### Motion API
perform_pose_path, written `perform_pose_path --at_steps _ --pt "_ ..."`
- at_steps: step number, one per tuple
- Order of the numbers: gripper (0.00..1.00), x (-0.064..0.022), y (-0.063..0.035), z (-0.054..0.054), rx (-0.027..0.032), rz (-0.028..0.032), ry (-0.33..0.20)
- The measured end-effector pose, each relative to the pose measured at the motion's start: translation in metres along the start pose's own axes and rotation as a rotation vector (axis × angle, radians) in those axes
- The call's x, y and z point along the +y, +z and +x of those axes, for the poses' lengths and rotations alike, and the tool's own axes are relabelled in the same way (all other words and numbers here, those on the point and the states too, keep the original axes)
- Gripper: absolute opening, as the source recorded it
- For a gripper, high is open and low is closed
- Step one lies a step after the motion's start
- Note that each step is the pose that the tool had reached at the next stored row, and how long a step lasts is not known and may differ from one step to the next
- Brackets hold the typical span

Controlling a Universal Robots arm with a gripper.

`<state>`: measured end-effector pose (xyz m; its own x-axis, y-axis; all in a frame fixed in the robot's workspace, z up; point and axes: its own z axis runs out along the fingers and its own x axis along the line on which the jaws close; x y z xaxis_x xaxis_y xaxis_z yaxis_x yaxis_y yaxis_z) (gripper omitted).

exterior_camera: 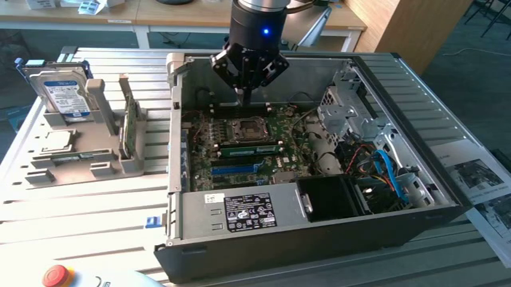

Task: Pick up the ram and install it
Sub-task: 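Press down the ram until it locks into place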

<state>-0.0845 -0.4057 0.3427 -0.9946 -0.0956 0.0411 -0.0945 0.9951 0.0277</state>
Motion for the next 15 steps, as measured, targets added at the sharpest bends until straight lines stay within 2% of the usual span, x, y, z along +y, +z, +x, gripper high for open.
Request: perform_pose_path --at_steps 2,8,10,15 --pt "0.10 0.0000 0.0000 0.0000 -0.0004 -0.0006 0.016" --pt "0.10 0.0000 0.0000 0.0000 -0.0004 -0.0007 0.018" --pt "0.10 0.0000 0.0000 0.0000 -0.0015 -0.0022 0.052" --pt "0.10 0.0000 0.0000 0.0000 -0.0015 -0.0021 0.052"
